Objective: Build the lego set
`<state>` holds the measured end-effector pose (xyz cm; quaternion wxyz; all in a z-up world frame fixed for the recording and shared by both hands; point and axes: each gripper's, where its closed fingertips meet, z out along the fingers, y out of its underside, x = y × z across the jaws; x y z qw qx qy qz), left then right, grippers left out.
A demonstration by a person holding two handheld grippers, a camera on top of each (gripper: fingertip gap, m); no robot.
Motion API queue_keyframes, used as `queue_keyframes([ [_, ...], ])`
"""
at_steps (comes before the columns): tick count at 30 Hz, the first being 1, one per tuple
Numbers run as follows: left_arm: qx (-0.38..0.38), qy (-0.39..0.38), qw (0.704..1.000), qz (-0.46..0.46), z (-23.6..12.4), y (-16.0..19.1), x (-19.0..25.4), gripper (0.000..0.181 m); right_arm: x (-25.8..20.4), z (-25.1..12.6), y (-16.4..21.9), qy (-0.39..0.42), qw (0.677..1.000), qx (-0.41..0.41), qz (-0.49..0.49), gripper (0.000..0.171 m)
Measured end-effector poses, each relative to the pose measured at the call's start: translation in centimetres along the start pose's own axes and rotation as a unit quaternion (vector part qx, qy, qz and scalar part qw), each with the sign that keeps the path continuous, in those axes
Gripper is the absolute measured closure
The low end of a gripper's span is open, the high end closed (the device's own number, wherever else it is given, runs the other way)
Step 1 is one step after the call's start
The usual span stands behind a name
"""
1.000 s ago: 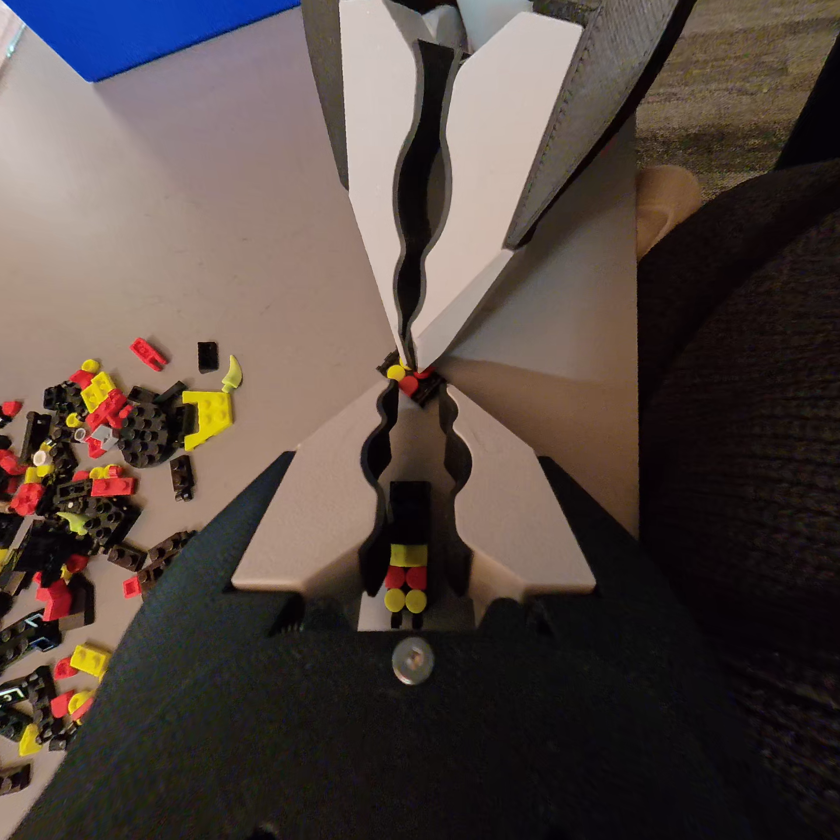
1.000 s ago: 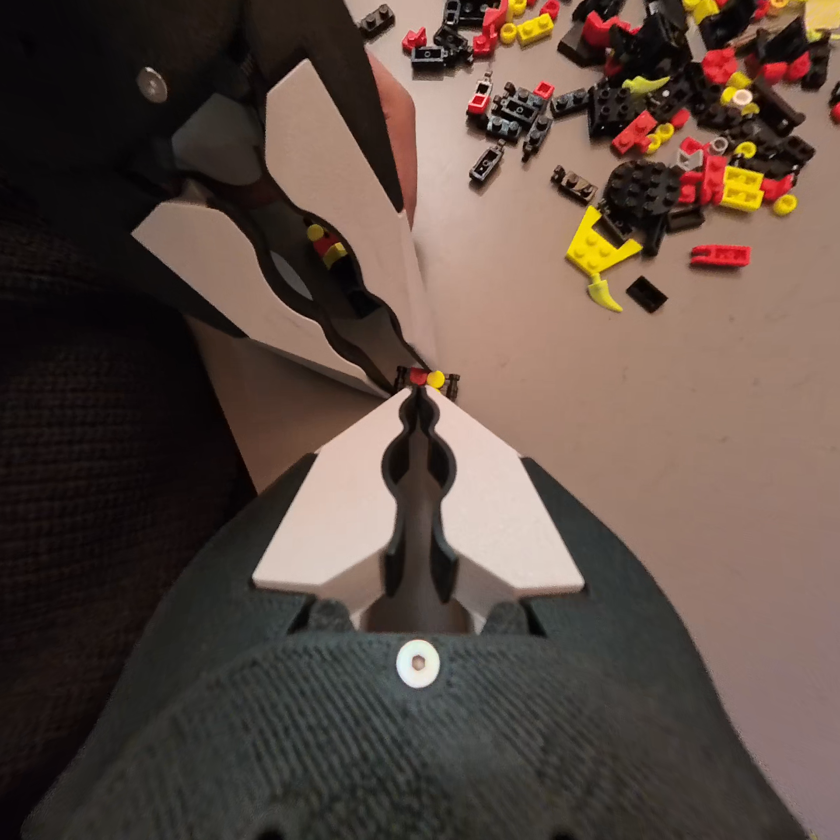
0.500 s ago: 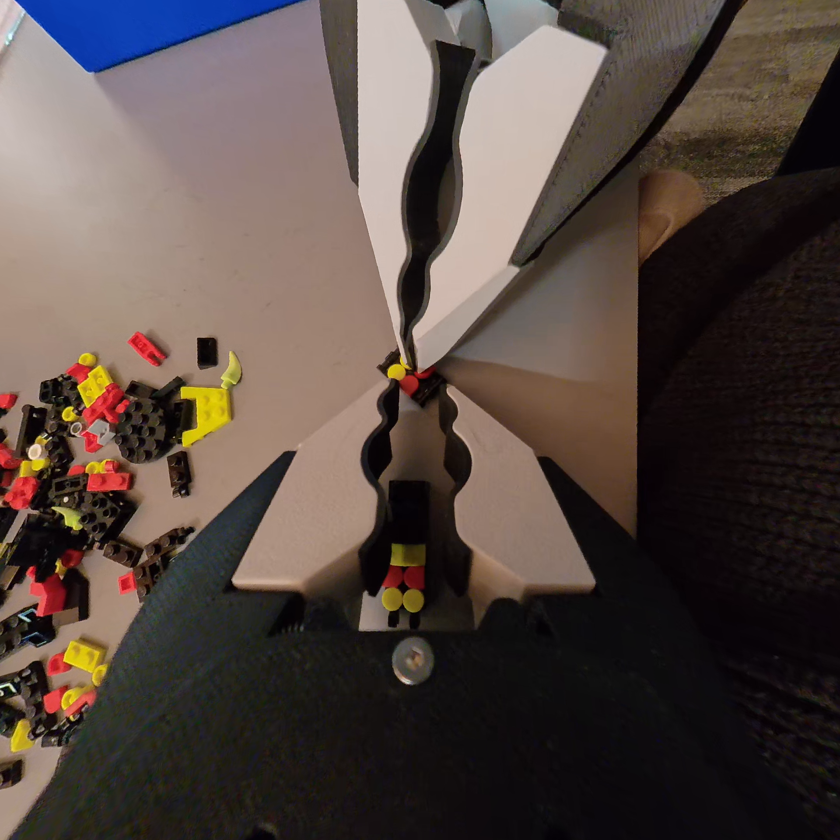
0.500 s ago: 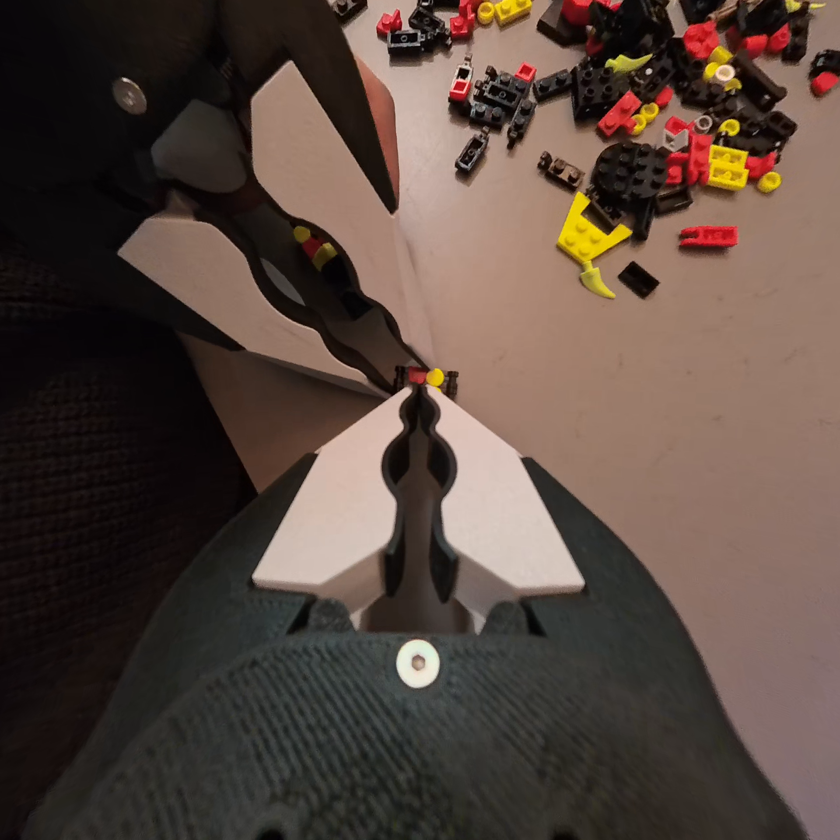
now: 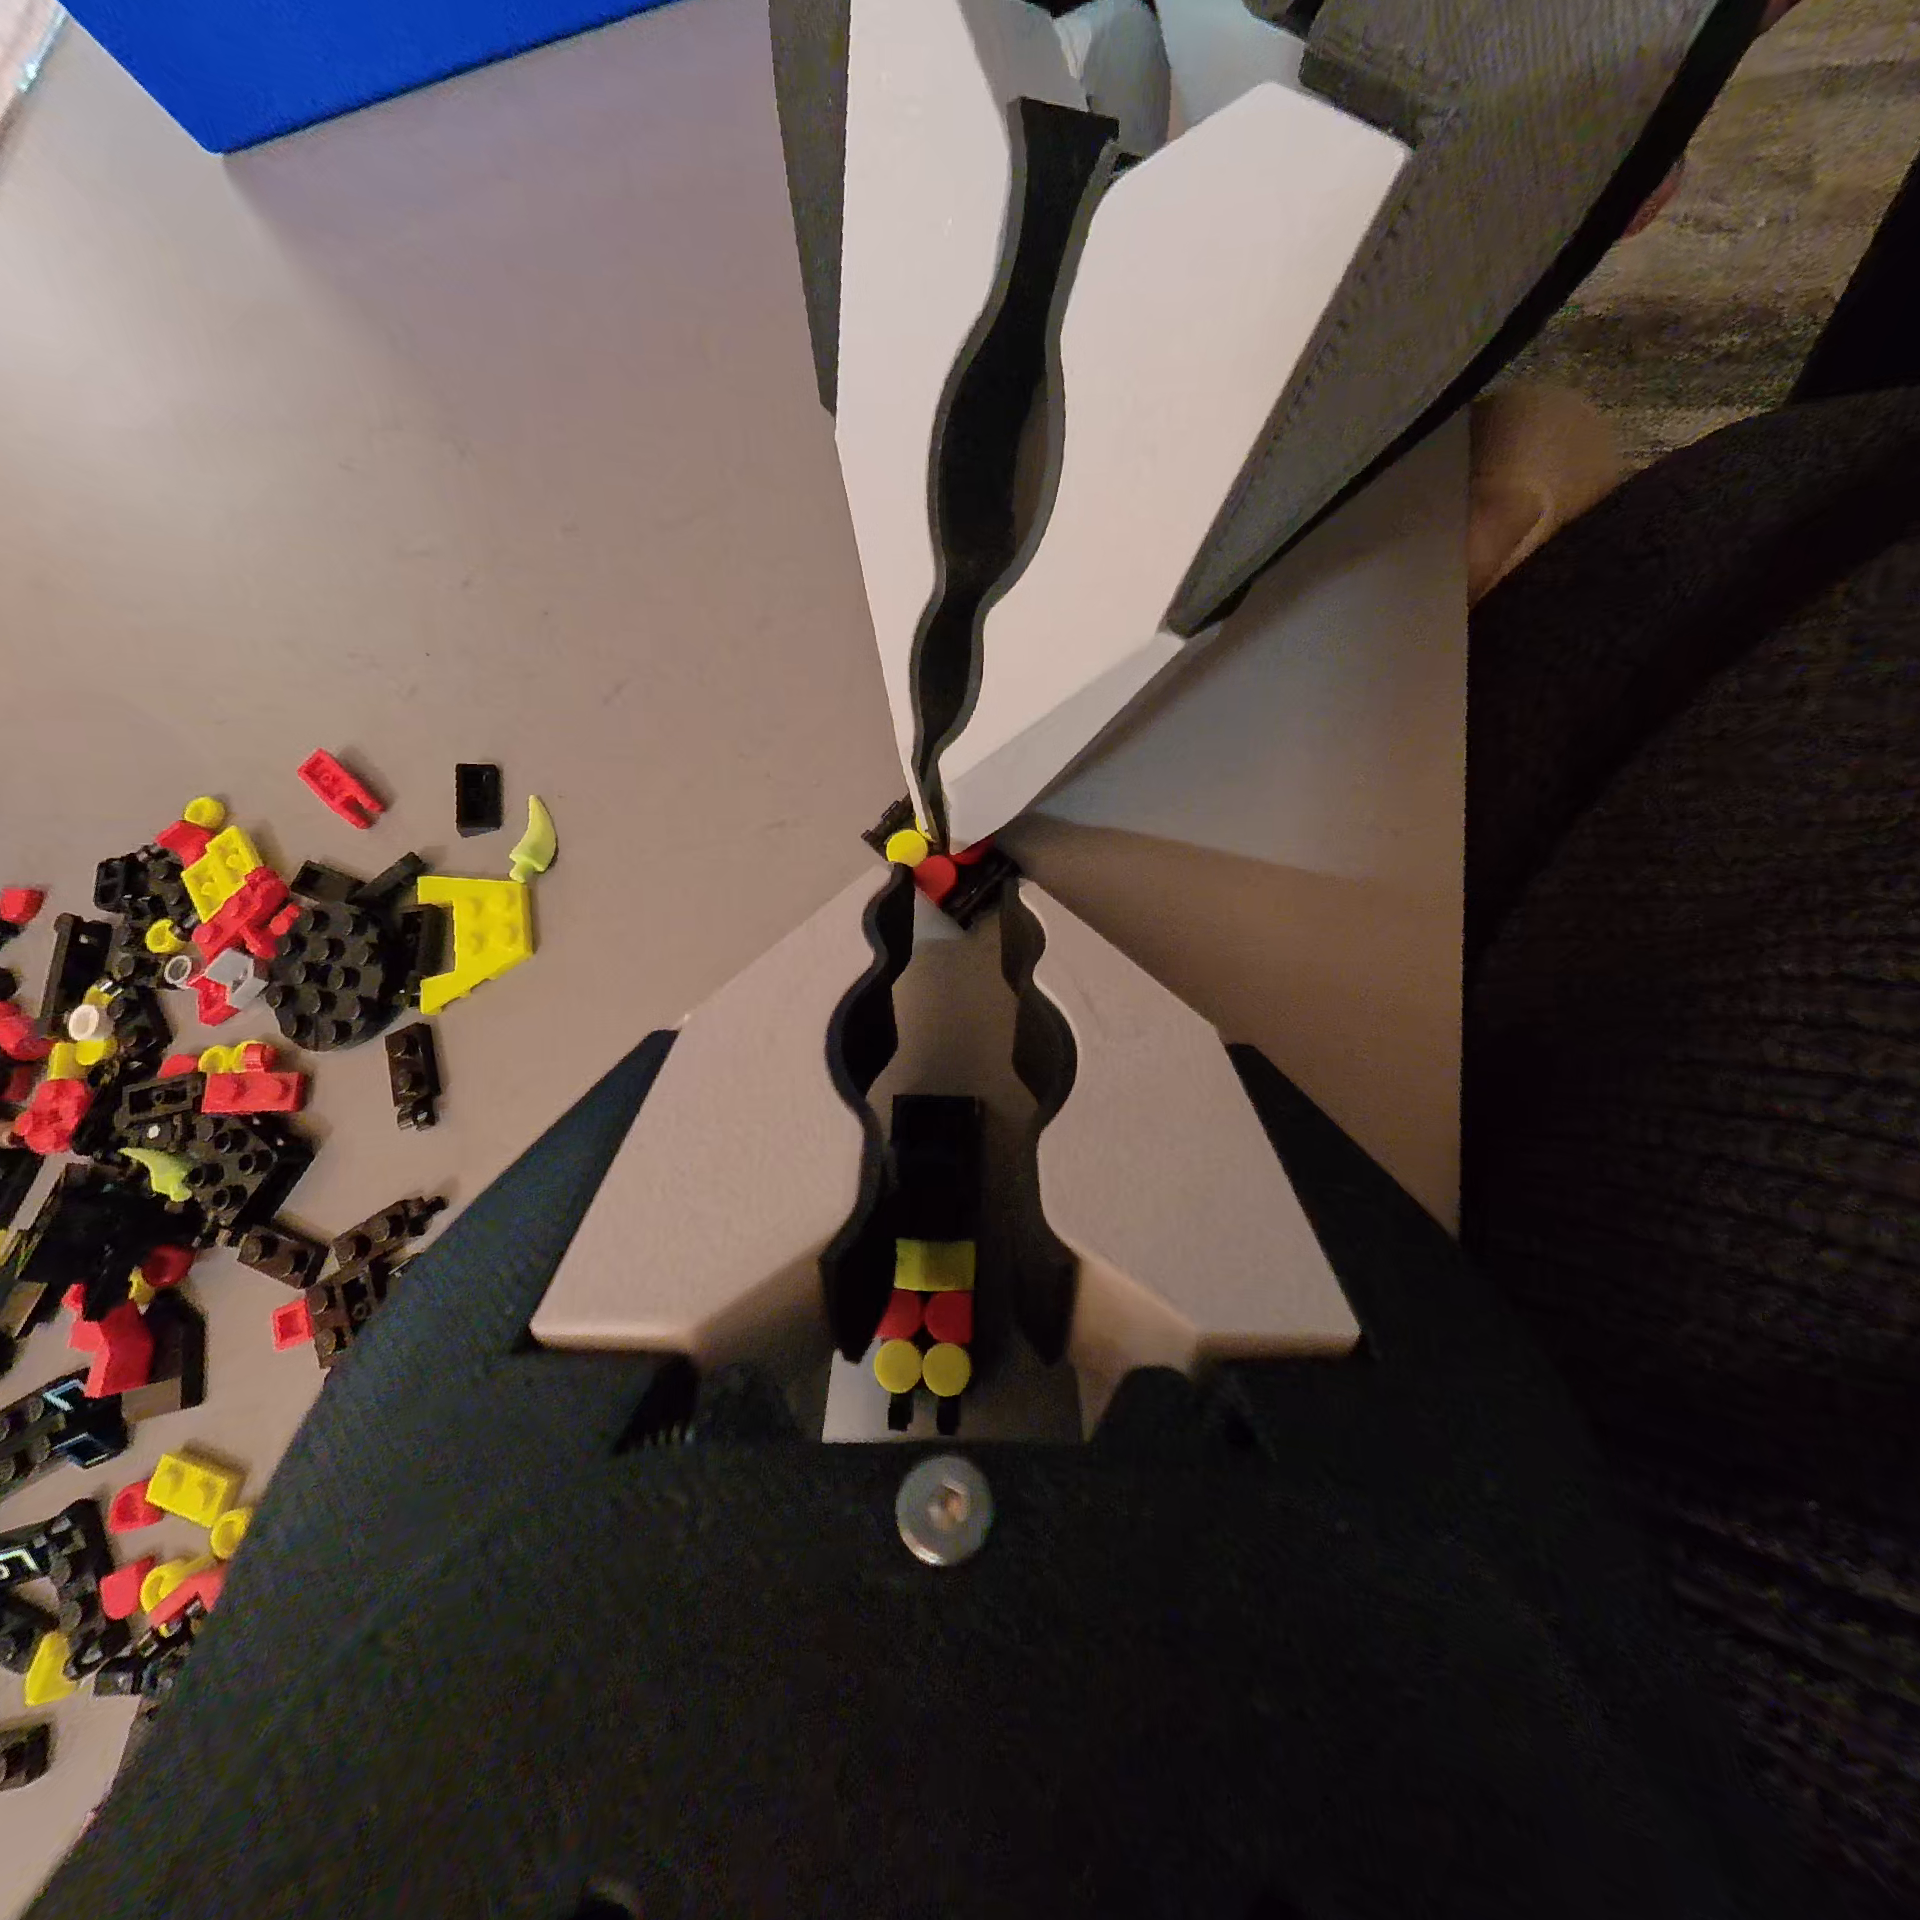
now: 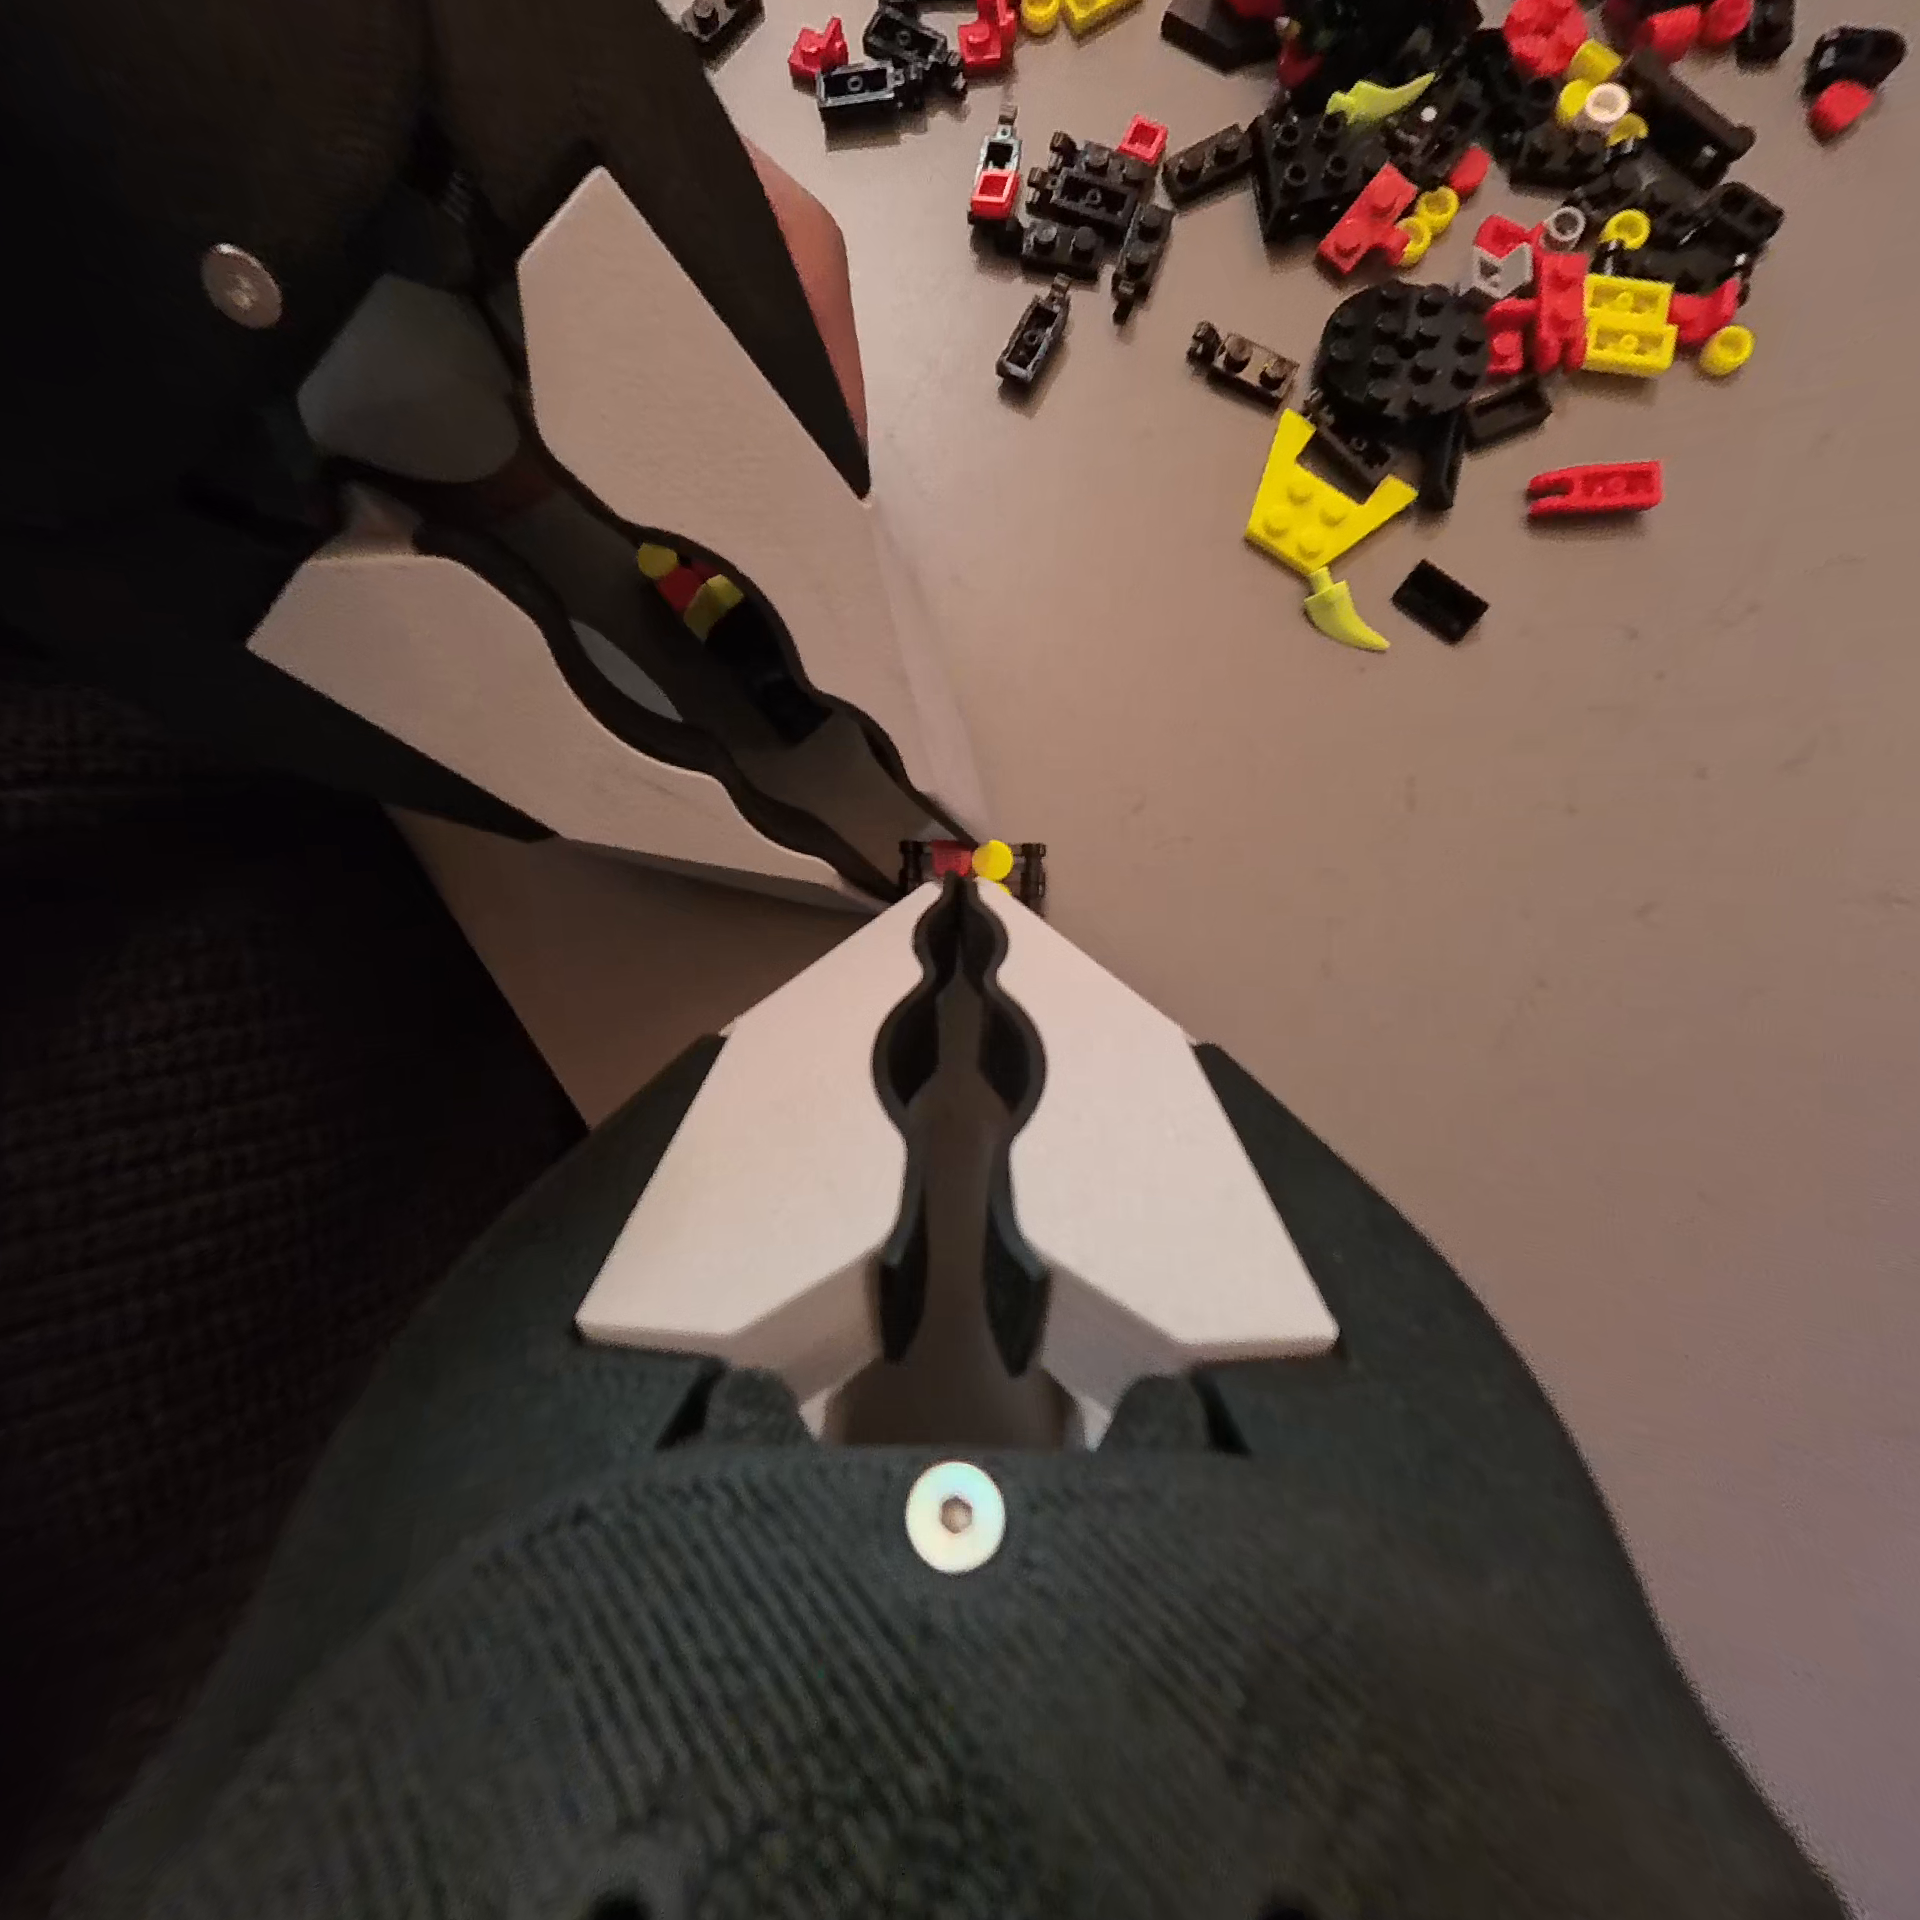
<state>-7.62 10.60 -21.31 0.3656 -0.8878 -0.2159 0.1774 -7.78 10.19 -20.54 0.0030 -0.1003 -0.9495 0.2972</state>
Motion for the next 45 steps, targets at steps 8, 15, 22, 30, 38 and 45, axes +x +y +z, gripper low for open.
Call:
queue_keyframes([
  [8,-0.002,-0.004,1.0,0.003,0.0,0.0,0.0,0.167,-0.1,0.4,-0.2,0.0,1.0,0.0,0.006,0.171],
  [15,-0.002,-0.001,1.0,-0.006,0.0,0.0,-0.1,0.167,0.0,-0.1,-1.0,0.017,0.999,0.027,-0.016,0.171],
  [22,-0.001,-0.005,1.0,-0.007,0.0,0.1,-0.3,0.167,1.9,-3.1,-2.4,0.003,0.994,0.113,0.009,0.171],
  [30,-0.002,-0.014,1.0,0.002,0.0,0.1,-0.3,0.167,0.2,-0.6,-0.5,-0.01,0.998,0.049,-0.029,0.171],
  [38,-0.002,-0.011,1.0,-0.002,0.0,0.1,-0.4,0.167,0.1,0.1,0.3,-0.038,0.999,0.035,-0.003,0.171],
  [45,-0.002,-0.01,1.0,-0.001,-0.1,0.1,-0.4,0.167,0.5,0.0,0.3,-0.024,0.999,0.035,-0.021,0.171],
])
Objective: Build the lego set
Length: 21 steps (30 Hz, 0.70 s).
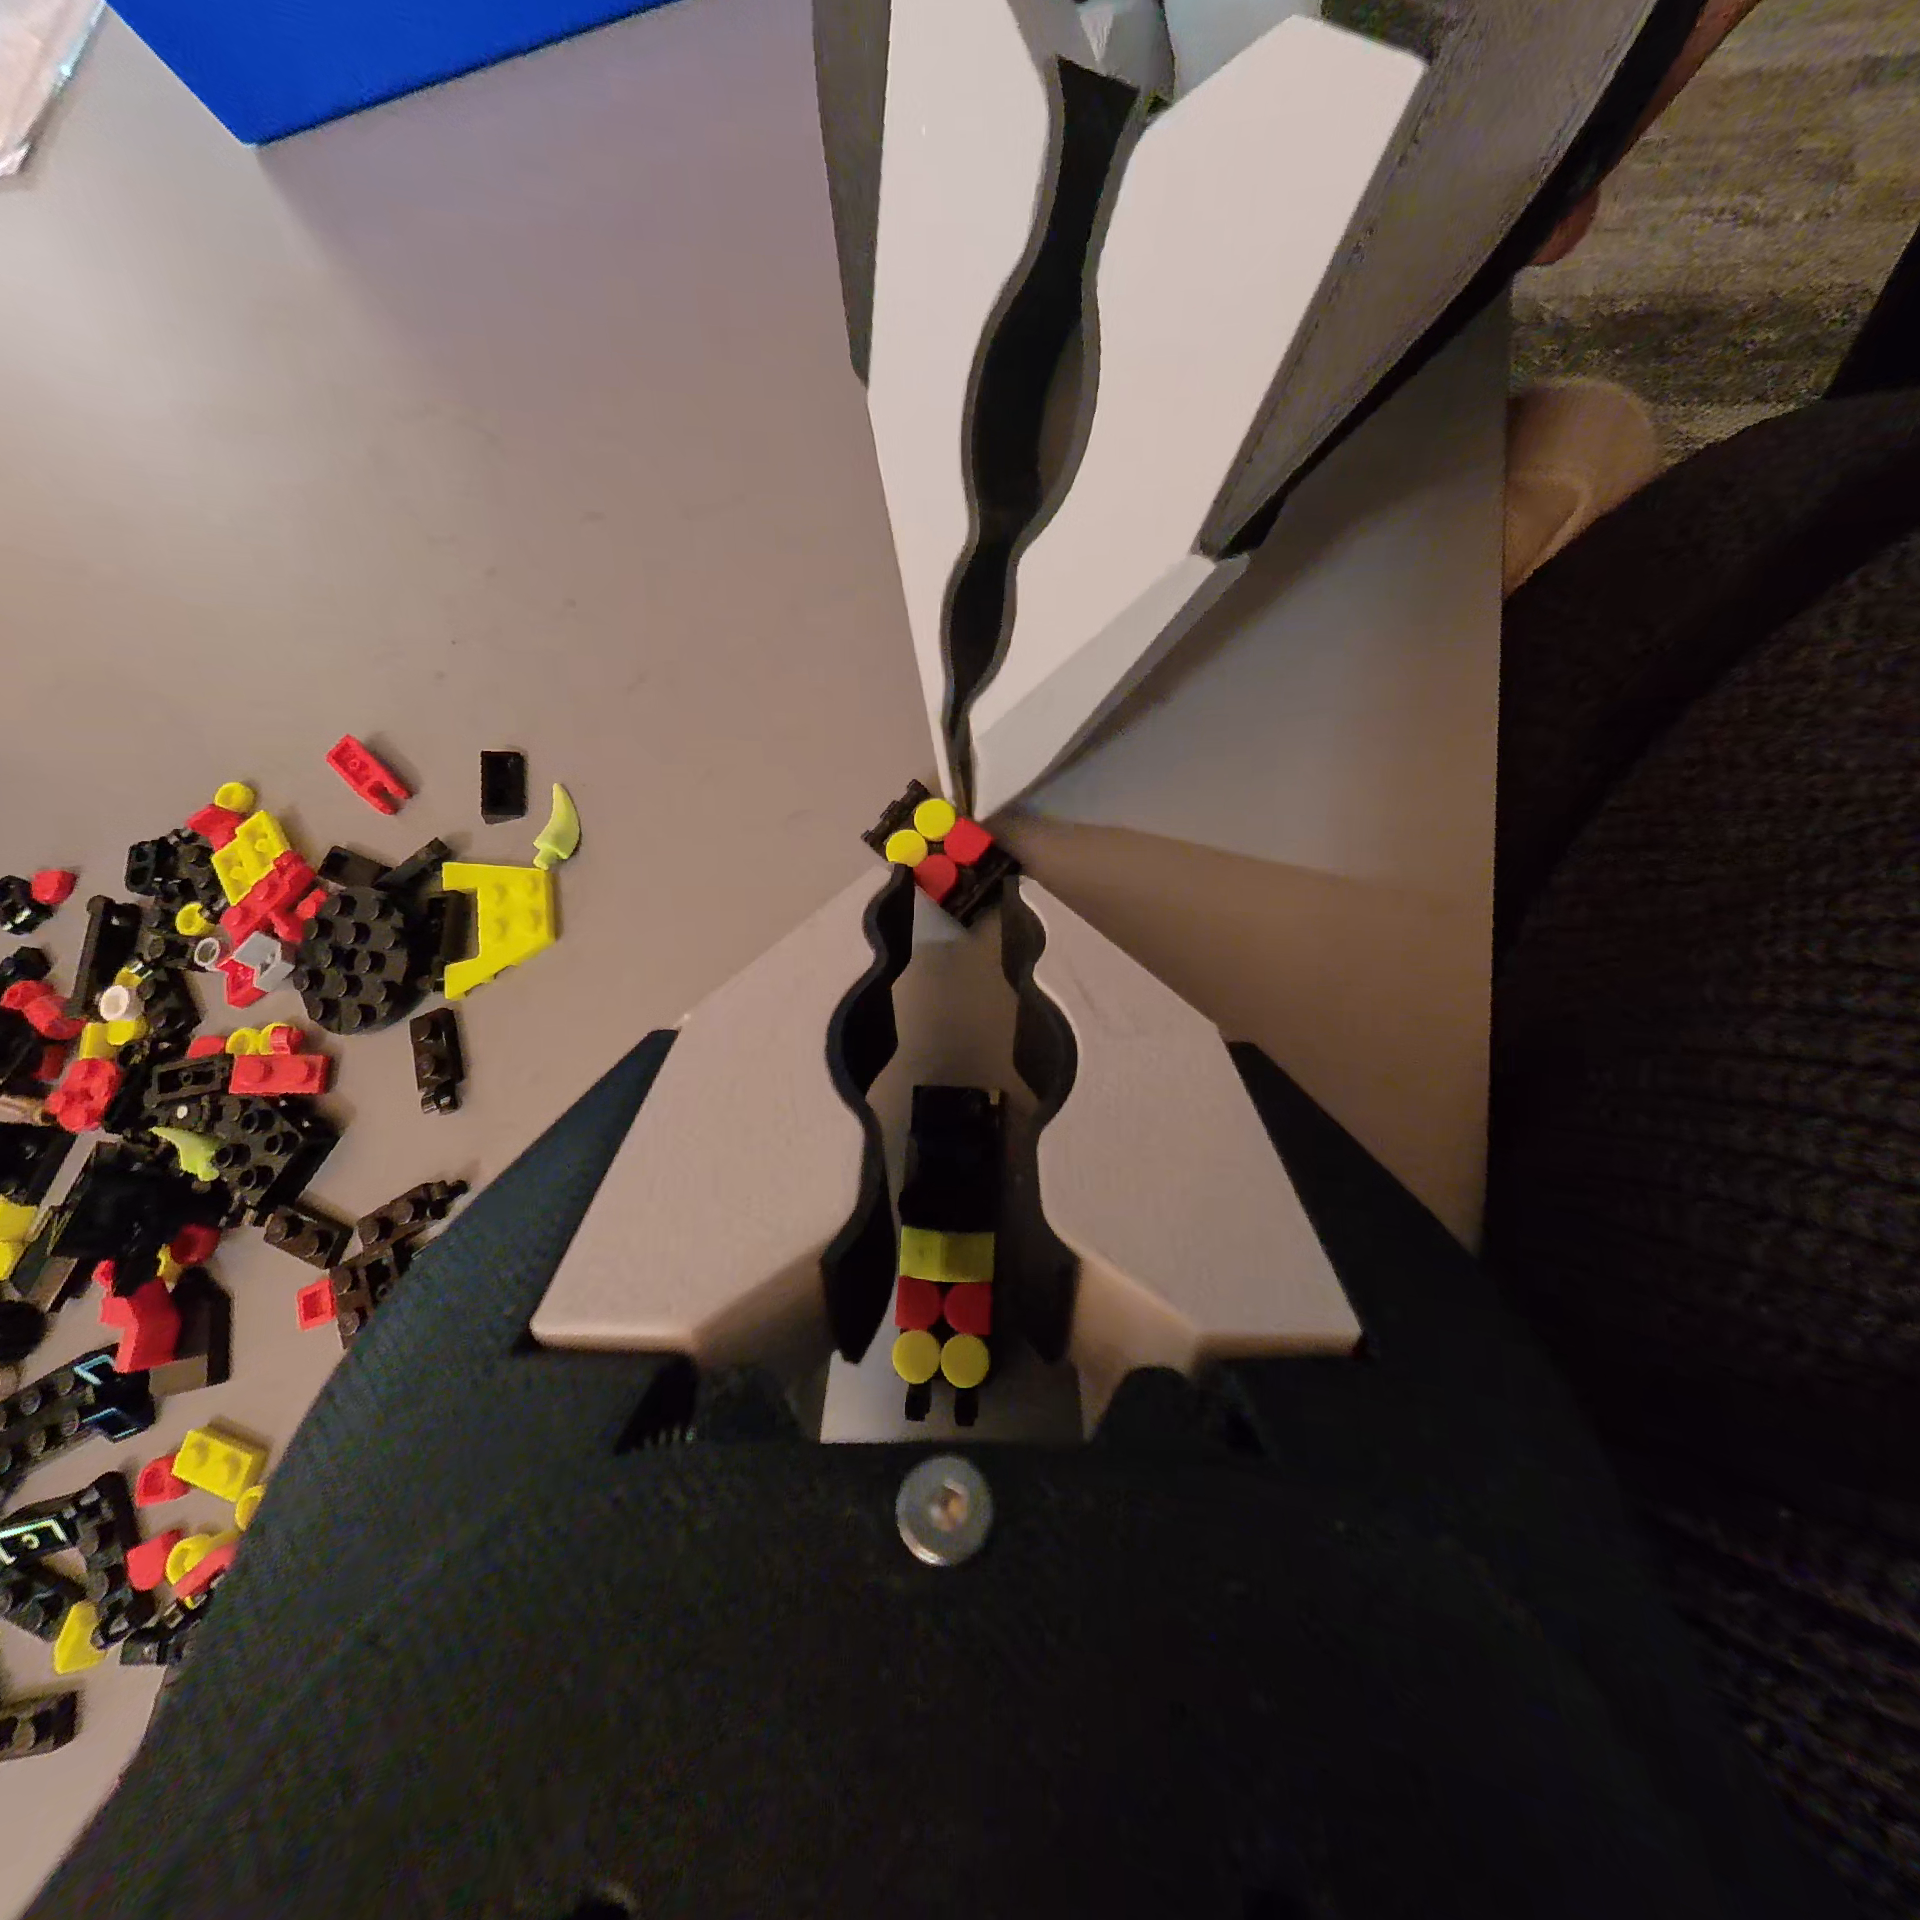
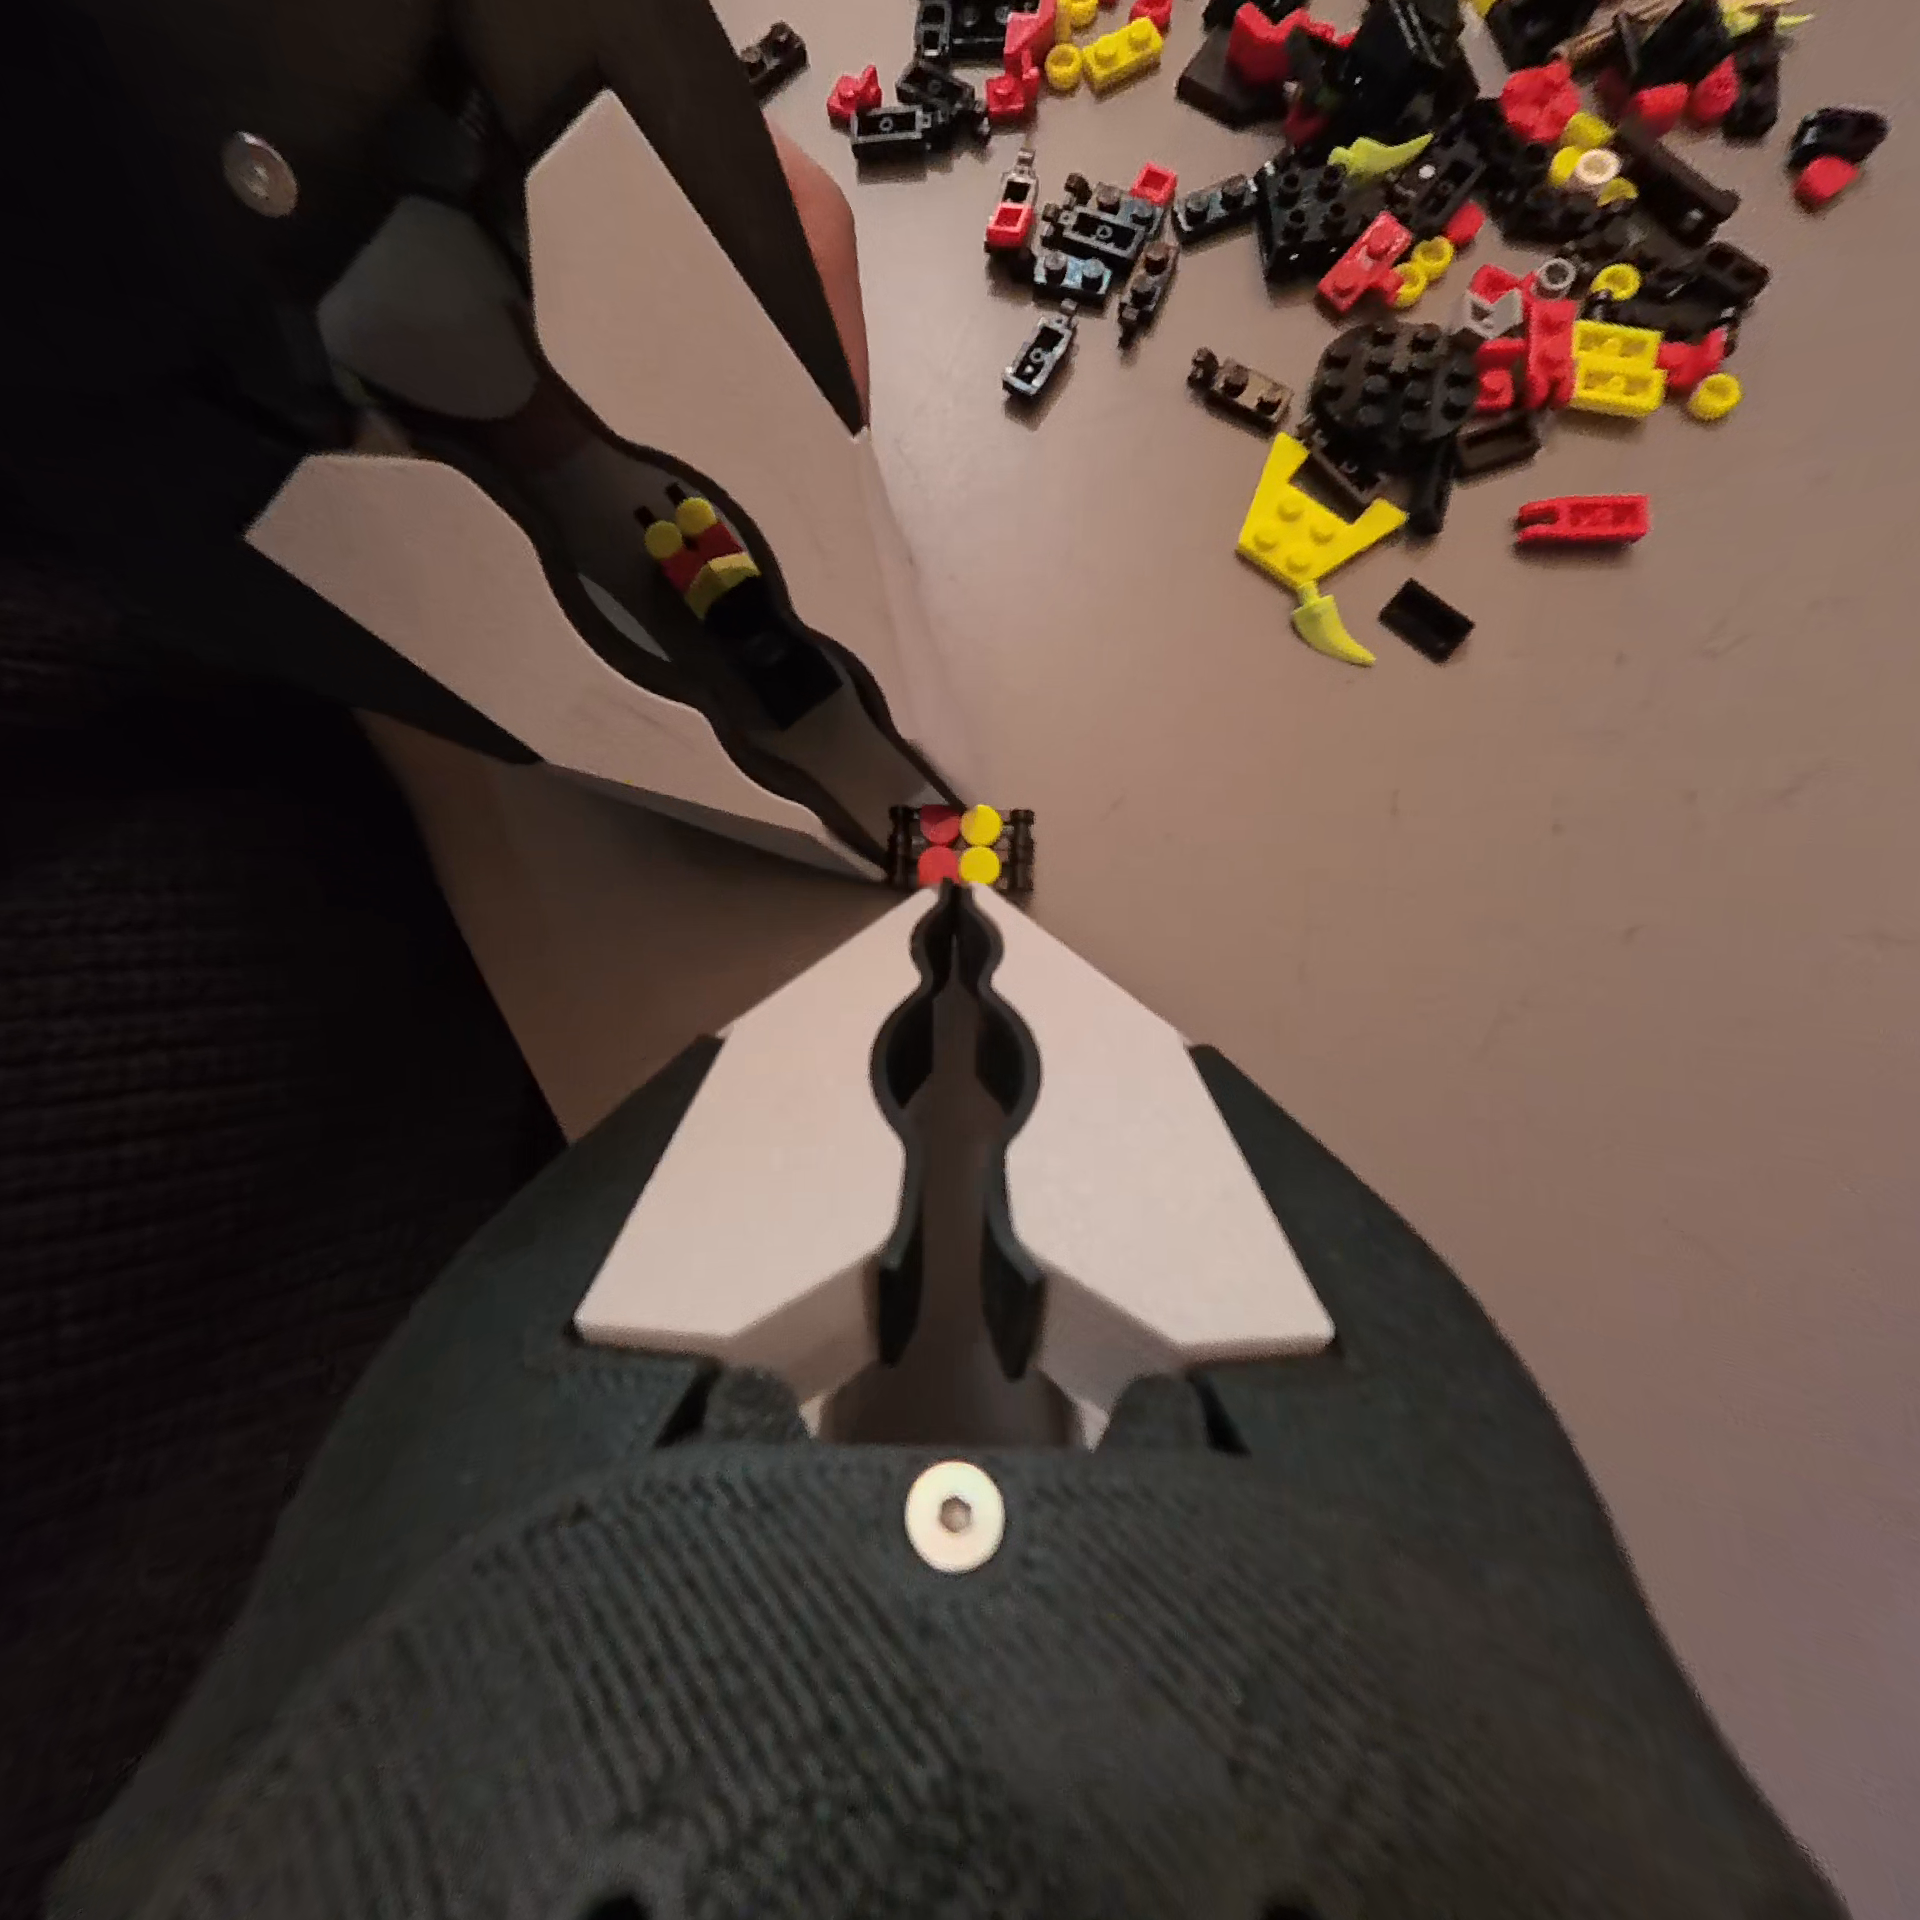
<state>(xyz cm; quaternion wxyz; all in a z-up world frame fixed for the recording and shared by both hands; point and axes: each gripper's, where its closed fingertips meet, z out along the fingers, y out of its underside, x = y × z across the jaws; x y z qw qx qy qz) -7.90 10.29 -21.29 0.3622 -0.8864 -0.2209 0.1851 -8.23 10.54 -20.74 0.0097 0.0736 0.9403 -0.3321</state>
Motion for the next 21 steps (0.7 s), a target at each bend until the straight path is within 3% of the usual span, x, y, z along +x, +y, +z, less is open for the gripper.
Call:
queue_keyframes([
  [3,0.0,-0.002,1.0,0.002,0.0,0.0,0.0,0.167,0.3,-0.5,-0.2,0.012,0.999,0.01,-0.04,0.157],
  [7,0.0,-0.002,1.0,0.002,0.0,0.0,0.0,0.167,-0.6,-0.5,-0.1,-0.002,0.997,0.012,-0.072,0.151],
  [21,-0.001,-0.005,1.0,0.002,0.0,0.0,-0.1,0.167,-0.7,0.3,0.1,0.048,0.992,-0.013,-0.12,0.16],
])
